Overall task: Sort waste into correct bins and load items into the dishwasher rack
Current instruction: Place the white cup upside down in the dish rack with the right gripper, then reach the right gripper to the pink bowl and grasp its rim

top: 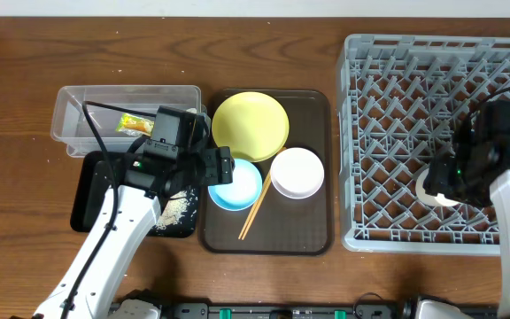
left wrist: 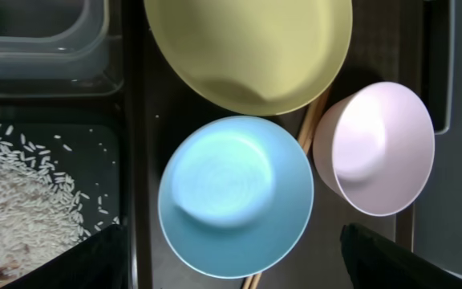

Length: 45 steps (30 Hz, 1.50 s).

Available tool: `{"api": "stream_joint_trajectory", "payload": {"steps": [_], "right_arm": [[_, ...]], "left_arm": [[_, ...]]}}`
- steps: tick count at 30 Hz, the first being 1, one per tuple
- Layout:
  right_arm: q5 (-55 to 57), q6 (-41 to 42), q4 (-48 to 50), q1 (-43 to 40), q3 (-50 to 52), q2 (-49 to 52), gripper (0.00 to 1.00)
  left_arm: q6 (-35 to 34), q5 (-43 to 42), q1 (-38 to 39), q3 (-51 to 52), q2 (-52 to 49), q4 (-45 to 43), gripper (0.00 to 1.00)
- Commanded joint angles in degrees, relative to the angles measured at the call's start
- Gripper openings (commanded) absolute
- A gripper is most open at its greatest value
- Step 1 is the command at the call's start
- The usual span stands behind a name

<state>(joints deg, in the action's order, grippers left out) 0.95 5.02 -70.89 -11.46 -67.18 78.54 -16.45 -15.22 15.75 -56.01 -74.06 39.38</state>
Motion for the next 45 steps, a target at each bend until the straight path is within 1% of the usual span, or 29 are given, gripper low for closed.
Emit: {"api": "stream_joint_trajectory", "payload": {"steps": [1, 4, 5, 6, 7, 8, 9, 10, 12, 15, 18, 22, 23, 25, 28, 29, 32, 36, 43, 45], "right_arm": [[2.64, 1.38, -0.09, -1.14, -0.42, 3.65, 0.11], [2.62, 1.38, 0.00, -1.11, -0.42, 6.97, 0.17], [2.40, 1.36, 0.00, -1.11, -0.42, 7.89, 0.31], [2.12, 1.36, 0.02, -1.11, -0.42, 8.31, 0.51], [1.03, 1.36, 0.07, -1.11, -0.42, 8.83, 0.95], [-0.66, 1.36, 0.07, -1.11, -0.42, 8.98, 0.99], [-2.01, 1.33, 0.20, -1.11, -0.46, 8.98, 0.99], [-3.26, 1.36, 0.31, -1.11, -0.66, 8.85, 0.99], [-4.70, 1.36, 0.44, -1.16, -1.66, 8.46, 0.99], [-5.14, 1.16, 0.13, -1.07, -4.98, 7.69, 0.99], [-10.12, -1.77, 0.98, 0.04, -9.64, 6.45, 0.99], [-20.41, -5.79, 6.25, 3.74, -13.42, 5.31, 0.99], [-22.82, -7.21, 8.28, 5.20, -13.51, 5.27, 0.97], [-25.31, -8.46, 11.91, 8.72, -13.40, 5.53, 0.92], [-24.46, -8.55, 16.92, 16.11, -13.33, 7.30, 0.85], [-24.00, -8.61, 17.84, 17.79, -13.33, 7.91, 0.84], [-18.32, -10.03, 19.67, 24.61, -13.33, 11.10, 0.84], [-12.50, -10.03, 20.02, 31.15, -13.33, 16.87, 0.84], [-11.65, -9.97, 20.50, 35.50, -13.33, 27.47, 0.83], [-11.43, -9.92, 20.57, 35.87, -13.33, 30.21, 0.79]], "left_arm": [[0.76, 1.57, -0.20, -0.48, 0.31, 0.31, 0.87], [0.76, 1.57, -0.20, -0.48, 0.31, 0.28, 0.87], [0.76, 1.57, -0.20, -0.48, 0.31, 0.28, 0.87], [0.76, 1.57, -0.20, -0.48, 0.31, 0.28, 0.87], [0.76, 1.57, -0.20, -0.48, 0.31, 0.28, 0.87], [0.76, 1.57, -0.20, -0.48, 0.31, 0.28, 0.87], [0.76, 1.57, -0.20, -0.48, 0.31, 0.28, 0.88], [0.76, 1.57, -0.20, -0.48, 0.31, 0.28, 0.90], [0.76, 1.57, -0.20, -0.48, 0.31, 0.42, 0.93], [0.79, 1.57, -0.20, -0.48, 0.31, 1.03, 0.93], [0.76, 1.57, -0.20, -0.48, 0.31, 2.29, 0.94], [0.70, 2.49, -0.20, -0.48, 0.28, 5.75, 0.94], [0.37, 3.21, -0.20, -0.48, 0.28, 6.73, 0.94], [-2.73, 6.56, -0.20, -0.35, 0.26, 8.70, 0.94], [-7.80, 12.72, -0.20, 0.50, 0.26, 11.13, 0.94], [-8.68, 13.66, -0.20, 0.70, 0.26, 11.58, 0.94], [-9.25, 14.01, -0.20, 1.07, 0.24, 12.09, 0.94], [-9.18, 14.01, -0.20, 1.07, 0.24, 12.24, 0.94], [-9.18, 14.03, -0.20, 1.07, 0.24, 12.22, 0.94], [-9.18, 14.03, -0.20, 1.07, 0.24, 12.22, 0.94]]}}
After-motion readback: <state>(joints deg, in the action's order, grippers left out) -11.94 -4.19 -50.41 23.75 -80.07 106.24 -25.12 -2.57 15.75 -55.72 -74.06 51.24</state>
